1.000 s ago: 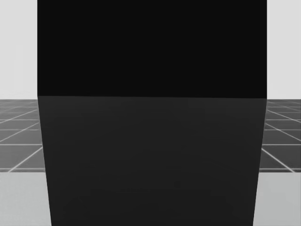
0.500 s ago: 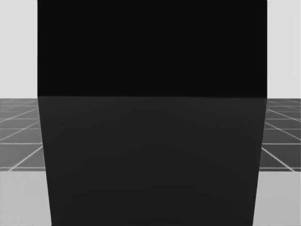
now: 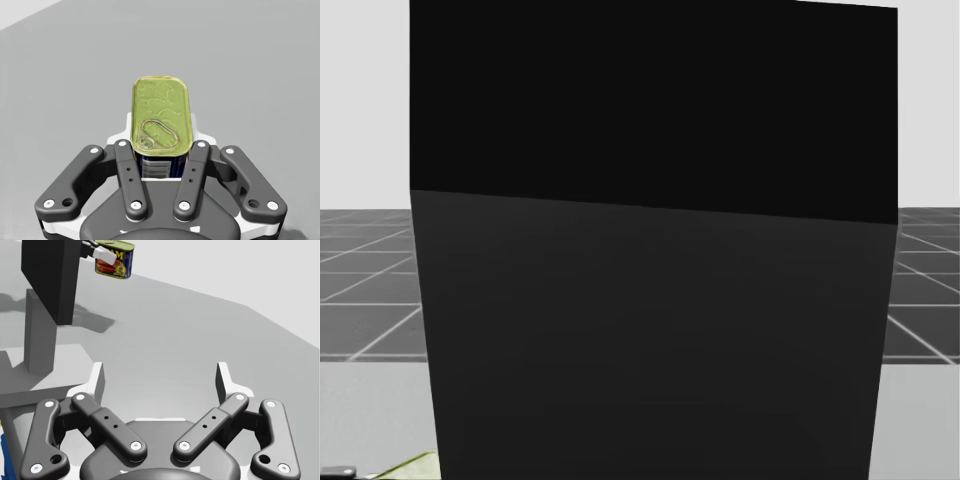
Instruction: Reach around the screen and pick up the object behind it.
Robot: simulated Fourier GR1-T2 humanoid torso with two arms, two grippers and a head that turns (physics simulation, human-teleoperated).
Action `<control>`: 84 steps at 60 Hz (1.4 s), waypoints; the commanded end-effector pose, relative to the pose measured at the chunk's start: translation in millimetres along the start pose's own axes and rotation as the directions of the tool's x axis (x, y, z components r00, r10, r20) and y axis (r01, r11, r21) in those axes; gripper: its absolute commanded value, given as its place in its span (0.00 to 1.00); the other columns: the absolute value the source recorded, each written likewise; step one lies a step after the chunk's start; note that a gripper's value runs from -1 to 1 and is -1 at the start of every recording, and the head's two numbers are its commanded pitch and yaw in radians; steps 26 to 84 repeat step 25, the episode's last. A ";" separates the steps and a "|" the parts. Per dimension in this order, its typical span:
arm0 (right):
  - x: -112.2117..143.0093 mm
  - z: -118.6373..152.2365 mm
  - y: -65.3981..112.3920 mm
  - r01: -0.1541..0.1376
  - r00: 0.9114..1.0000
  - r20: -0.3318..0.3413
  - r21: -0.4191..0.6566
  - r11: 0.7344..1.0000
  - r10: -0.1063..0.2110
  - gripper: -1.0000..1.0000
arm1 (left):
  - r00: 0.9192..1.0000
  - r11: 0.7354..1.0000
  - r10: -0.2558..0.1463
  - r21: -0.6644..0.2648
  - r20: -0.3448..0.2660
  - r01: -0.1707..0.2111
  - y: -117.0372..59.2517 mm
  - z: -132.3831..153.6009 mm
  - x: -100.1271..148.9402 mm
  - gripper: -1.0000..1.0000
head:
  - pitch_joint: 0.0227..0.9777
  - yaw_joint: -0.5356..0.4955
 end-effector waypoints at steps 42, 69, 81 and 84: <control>-2.5 -1.4 0.9 0.001 1.000 -0.006 0.000 1.000 -0.001 0.00 | 0.924 0.961 -0.274 0.033 0.266 0.275 -3.0 71.6 158.8 1.00 | 0.20 0.54; -2.5 -1.4 0.9 0.001 1.000 -0.006 0.000 1.000 -0.001 0.00 | 0.924 0.961 -0.274 0.033 0.266 0.275 -3.0 71.6 158.8 1.00 | 0.20 0.54; -2.5 -1.4 0.9 0.001 1.000 -0.006 0.000 1.000 -0.001 0.00 | 0.924 0.961 -0.274 0.033 0.266 0.275 -3.0 71.6 158.8 1.00 | 0.20 0.54; -2.5 -1.4 0.9 0.001 1.000 -0.006 0.000 1.000 -0.001 0.00 | 0.924 0.961 -0.274 0.033 0.266 0.275 -3.0 71.6 158.8 1.00 | 0.20 0.54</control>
